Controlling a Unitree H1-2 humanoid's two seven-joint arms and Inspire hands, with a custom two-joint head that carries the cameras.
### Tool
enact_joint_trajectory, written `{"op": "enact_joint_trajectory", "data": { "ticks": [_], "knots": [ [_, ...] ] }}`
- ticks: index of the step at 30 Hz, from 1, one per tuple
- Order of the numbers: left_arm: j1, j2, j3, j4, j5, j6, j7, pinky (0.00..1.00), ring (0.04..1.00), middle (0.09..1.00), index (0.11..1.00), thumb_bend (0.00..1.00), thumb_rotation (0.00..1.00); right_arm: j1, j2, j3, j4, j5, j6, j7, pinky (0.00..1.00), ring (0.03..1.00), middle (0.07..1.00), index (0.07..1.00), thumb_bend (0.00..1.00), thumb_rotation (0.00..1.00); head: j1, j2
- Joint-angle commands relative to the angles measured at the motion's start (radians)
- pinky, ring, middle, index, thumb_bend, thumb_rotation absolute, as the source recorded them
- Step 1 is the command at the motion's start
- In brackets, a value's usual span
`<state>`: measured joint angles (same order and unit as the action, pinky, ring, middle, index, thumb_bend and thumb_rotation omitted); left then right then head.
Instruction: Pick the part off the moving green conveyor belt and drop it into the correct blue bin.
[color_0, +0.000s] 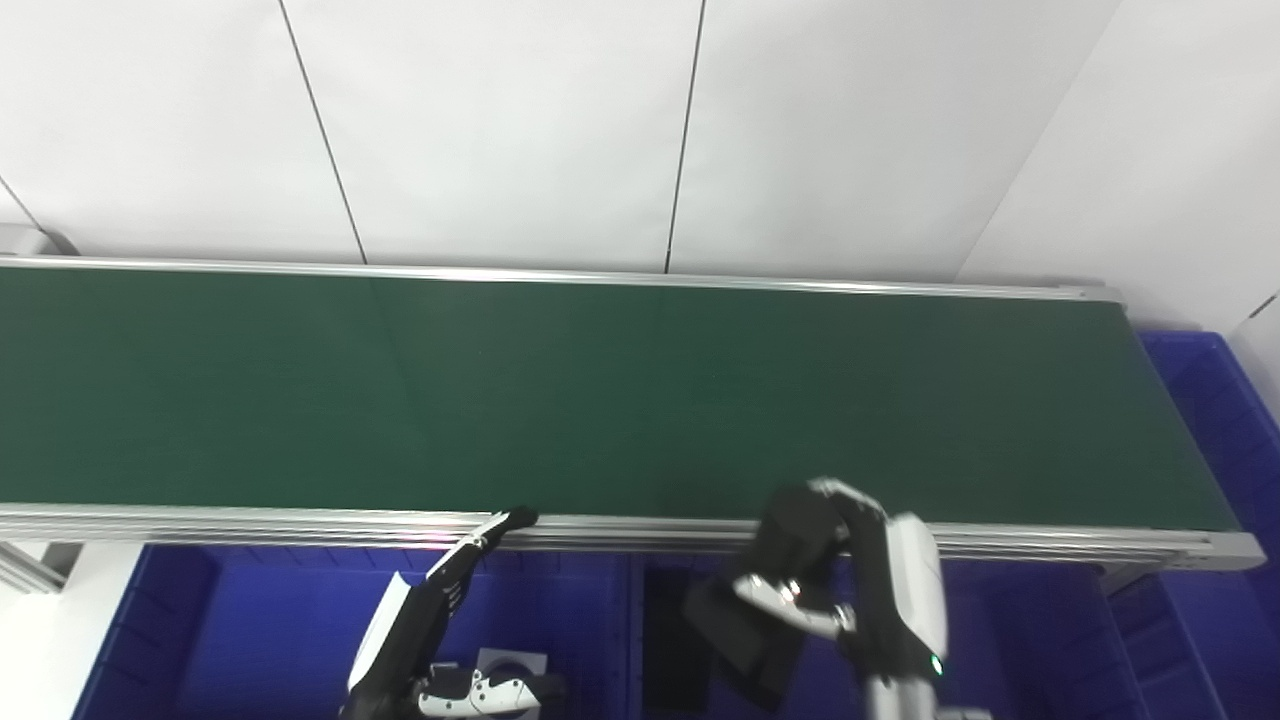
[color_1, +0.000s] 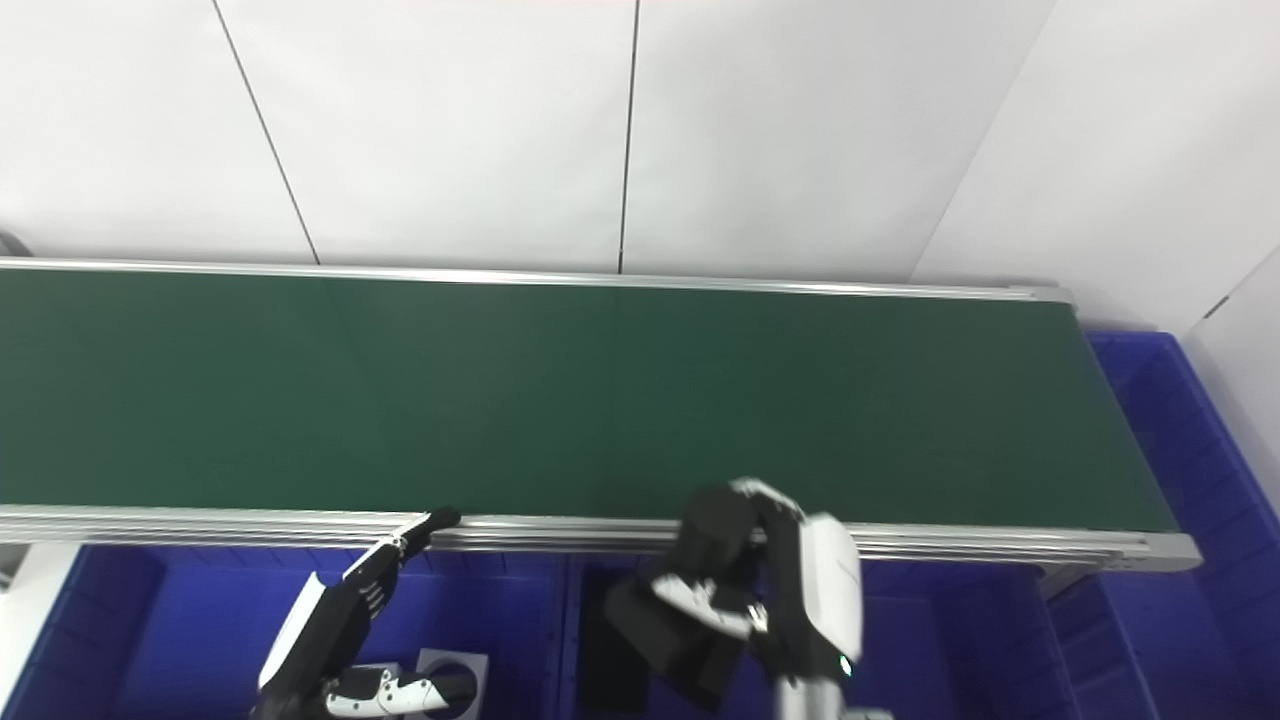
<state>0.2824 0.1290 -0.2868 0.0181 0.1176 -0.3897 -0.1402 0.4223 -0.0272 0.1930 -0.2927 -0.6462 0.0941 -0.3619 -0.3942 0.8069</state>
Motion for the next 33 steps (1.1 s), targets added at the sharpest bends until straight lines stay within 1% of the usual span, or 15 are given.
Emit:
{"op": "enact_joint_trajectory", "data": {
  "ticks": [1,4,8,14,17,18,20,22,23,24,25,26,28,30,33],
  "knots": [
    [-0.019,-0.002,0.007,-0.014,-0.006,-0.022,-0.006,0.97,0.947,0.908,0.841,0.83,0.27,-0.009,-0.012,-0.011,-0.012,-0.013,-0.035,0.001,0.36,0.431,0.538,0.473,0.51,0.0,0.001,0.005],
    [-0.019,0.001,0.008,-0.021,0.0,-0.012,-0.008,0.96,0.947,0.908,0.839,0.84,0.28,-0.004,-0.029,-0.016,0.008,-0.029,-0.008,0.028,0.39,0.436,0.538,0.472,0.51,0.0,-0.001,0.011],
    [-0.019,0.002,0.014,-0.028,-0.003,-0.005,-0.013,0.96,0.947,0.908,0.84,0.84,0.28,-0.015,-0.049,-0.005,0.039,-0.101,0.026,0.058,0.43,0.448,0.517,0.475,0.51,0.0,-0.004,0.031],
    [-0.019,-0.002,0.023,-0.035,-0.009,0.003,-0.021,0.95,0.95,0.914,0.843,0.84,0.29,-0.041,-0.055,0.006,0.058,-0.144,0.111,0.156,0.5,0.469,0.534,0.459,0.51,0.0,-0.007,0.047],
    [-0.016,-0.003,0.027,-0.045,-0.019,0.013,-0.027,0.94,0.946,0.914,0.844,0.85,0.29,-0.053,-0.076,0.032,0.062,-0.193,0.143,0.214,0.53,0.465,0.534,0.466,0.51,0.0,-0.01,0.061],
    [-0.015,-0.002,0.027,-0.05,-0.023,0.019,-0.031,0.94,0.946,0.916,0.844,0.85,0.29,-0.056,-0.083,0.041,0.062,-0.207,0.149,0.229,0.56,0.577,0.535,0.469,0.52,0.0,-0.012,0.066],
    [-0.016,-0.001,0.03,-0.054,-0.022,0.017,-0.032,0.94,0.946,0.918,0.844,0.85,0.29,-0.059,-0.092,0.055,0.052,-0.235,0.183,0.274,0.66,0.69,0.68,0.49,0.51,0.1,-0.014,0.076],
    [-0.016,0.0,0.033,-0.058,-0.023,0.021,-0.035,0.93,0.945,0.917,0.844,0.85,0.3,-0.062,-0.1,0.071,0.04,-0.275,0.207,0.302,0.75,0.766,0.749,0.496,0.51,0.14,-0.017,0.089],
    [-0.017,0.001,0.035,-0.063,-0.026,0.025,-0.038,0.93,0.945,0.918,0.845,0.85,0.3,-0.064,-0.103,0.079,0.032,-0.3,0.222,0.317,0.8,0.802,0.779,0.641,0.61,0.22,-0.02,0.096],
    [-0.017,0.001,0.036,-0.066,-0.028,0.027,-0.039,0.93,0.945,0.917,0.845,0.84,0.3,-0.065,-0.108,0.089,0.021,-0.331,0.241,0.345,0.84,0.828,0.797,0.698,0.65,0.28,-0.023,0.1],
    [-0.017,0.0,0.038,-0.07,-0.027,0.031,-0.039,0.93,0.939,0.913,0.843,0.85,0.3,-0.067,-0.112,0.097,0.008,-0.367,0.267,0.382,0.91,0.881,0.836,0.763,0.68,0.39,-0.023,0.1],
    [-0.016,0.001,0.039,-0.074,-0.029,0.036,-0.04,0.93,0.938,0.912,0.842,0.85,0.3,-0.067,-0.115,0.104,-0.005,-0.395,0.286,0.414,0.92,0.889,0.842,0.771,0.68,0.41,-0.023,0.101],
    [-0.015,0.0,0.041,-0.075,-0.035,0.038,-0.041,0.93,0.941,0.911,0.842,0.85,0.3,-0.068,-0.122,0.119,-0.028,-0.447,0.326,0.492,0.98,0.945,0.883,0.818,0.72,0.51,-0.024,0.1],
    [-0.015,-0.002,0.042,-0.071,-0.04,0.035,-0.042,0.94,0.94,0.909,0.84,0.86,0.29,-0.063,-0.121,0.125,-0.046,-0.473,0.346,0.536,1.0,0.987,0.915,0.845,0.76,0.56,-0.022,0.097],
    [-0.014,-0.002,0.042,-0.072,-0.043,0.035,-0.043,0.94,0.934,0.91,0.828,0.86,0.28,-0.043,-0.107,0.123,-0.065,-0.492,0.342,0.529,1.0,0.999,0.953,0.88,0.84,0.61,-0.022,0.085]
  ]
}}
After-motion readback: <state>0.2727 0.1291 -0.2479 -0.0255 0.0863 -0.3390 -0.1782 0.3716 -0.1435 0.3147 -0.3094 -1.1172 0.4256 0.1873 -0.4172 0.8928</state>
